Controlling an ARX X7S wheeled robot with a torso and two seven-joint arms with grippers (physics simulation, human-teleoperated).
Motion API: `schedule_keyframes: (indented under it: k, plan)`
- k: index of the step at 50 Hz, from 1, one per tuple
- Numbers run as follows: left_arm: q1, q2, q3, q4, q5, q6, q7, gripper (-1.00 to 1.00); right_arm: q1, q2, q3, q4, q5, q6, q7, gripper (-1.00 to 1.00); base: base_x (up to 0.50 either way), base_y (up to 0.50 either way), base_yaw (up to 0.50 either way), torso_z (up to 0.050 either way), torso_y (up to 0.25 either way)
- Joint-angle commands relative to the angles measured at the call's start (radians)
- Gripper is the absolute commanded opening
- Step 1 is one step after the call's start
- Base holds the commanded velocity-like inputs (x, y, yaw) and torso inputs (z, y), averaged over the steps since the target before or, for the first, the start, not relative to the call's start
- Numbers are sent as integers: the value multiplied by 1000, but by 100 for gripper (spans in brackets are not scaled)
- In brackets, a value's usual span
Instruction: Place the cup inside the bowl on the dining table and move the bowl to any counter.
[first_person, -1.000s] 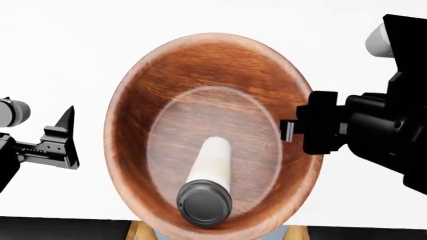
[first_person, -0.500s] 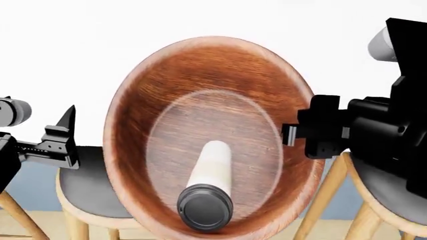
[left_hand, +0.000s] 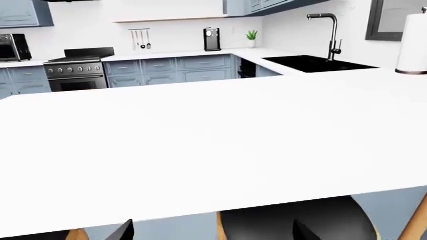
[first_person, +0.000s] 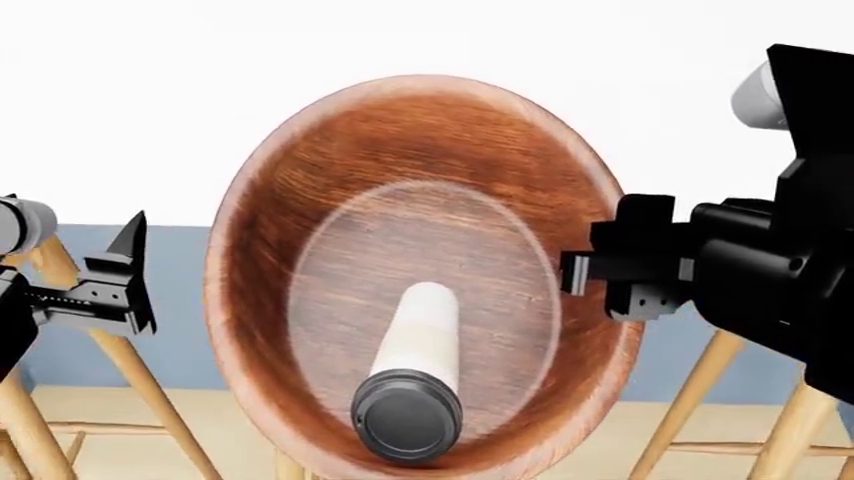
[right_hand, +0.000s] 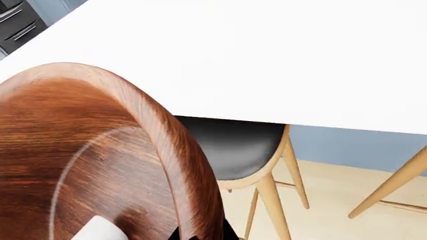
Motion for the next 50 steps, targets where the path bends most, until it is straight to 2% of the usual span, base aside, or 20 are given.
schedule_keyframes:
  k: [1,50]
  plan:
    - [6,-4,-4,-5,-1,7,2,100,5,10,35,-9,-16,-25,-13,-100,-1,469,0,0,0]
    - [3,-8,-7,6,-14,6,-7,100,-57,-7,36,-10,-54,-63,-59,-100,-2,497,0,0,0]
